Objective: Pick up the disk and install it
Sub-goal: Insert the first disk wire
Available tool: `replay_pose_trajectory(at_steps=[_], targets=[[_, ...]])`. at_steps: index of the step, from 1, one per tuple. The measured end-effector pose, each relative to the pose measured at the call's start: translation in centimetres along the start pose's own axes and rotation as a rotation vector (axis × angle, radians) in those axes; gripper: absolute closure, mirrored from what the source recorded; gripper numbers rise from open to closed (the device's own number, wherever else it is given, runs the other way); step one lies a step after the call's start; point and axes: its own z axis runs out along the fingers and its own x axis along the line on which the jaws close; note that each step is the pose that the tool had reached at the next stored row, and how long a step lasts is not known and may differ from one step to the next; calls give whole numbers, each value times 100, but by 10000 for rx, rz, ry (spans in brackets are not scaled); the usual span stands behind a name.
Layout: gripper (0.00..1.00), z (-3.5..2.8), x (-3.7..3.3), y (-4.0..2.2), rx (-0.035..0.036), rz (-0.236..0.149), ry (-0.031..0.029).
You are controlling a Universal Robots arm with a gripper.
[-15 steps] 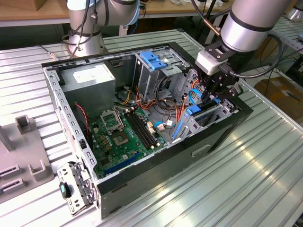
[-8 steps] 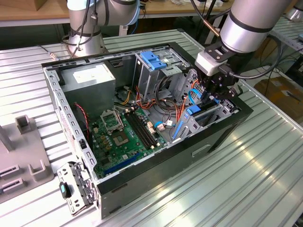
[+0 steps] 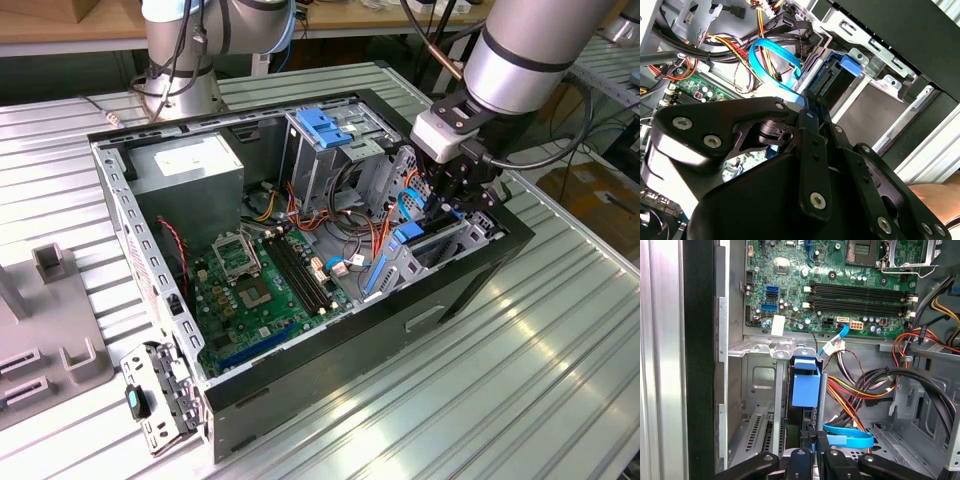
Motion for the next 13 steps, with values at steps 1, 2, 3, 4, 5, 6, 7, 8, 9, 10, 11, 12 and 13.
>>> replay_pose_trajectory(at_steps=[1, 2, 3, 4, 5, 6, 7, 8, 9, 10, 11, 12, 13], targets=[[84, 10, 0, 2, -1, 0, 1], [84, 22, 1, 3, -1, 0, 2], [84, 29, 1, 5, -2, -1, 7], [84, 37, 1, 6, -1, -1, 4], [84, 37, 2, 6, -1, -1, 4], [84, 39, 2, 6, 0, 0, 1], [84, 40, 2, 6, 0, -1, 1], [84, 40, 2, 7, -1, 0, 2], [84, 40, 2, 6, 0, 0, 2], [84, 41, 2, 7, -1, -1, 1], [84, 42, 2, 7, 0, 0, 1], [83, 47, 2, 7, 2, 1, -10], [77, 47, 2, 7, 1, 1, -6]])
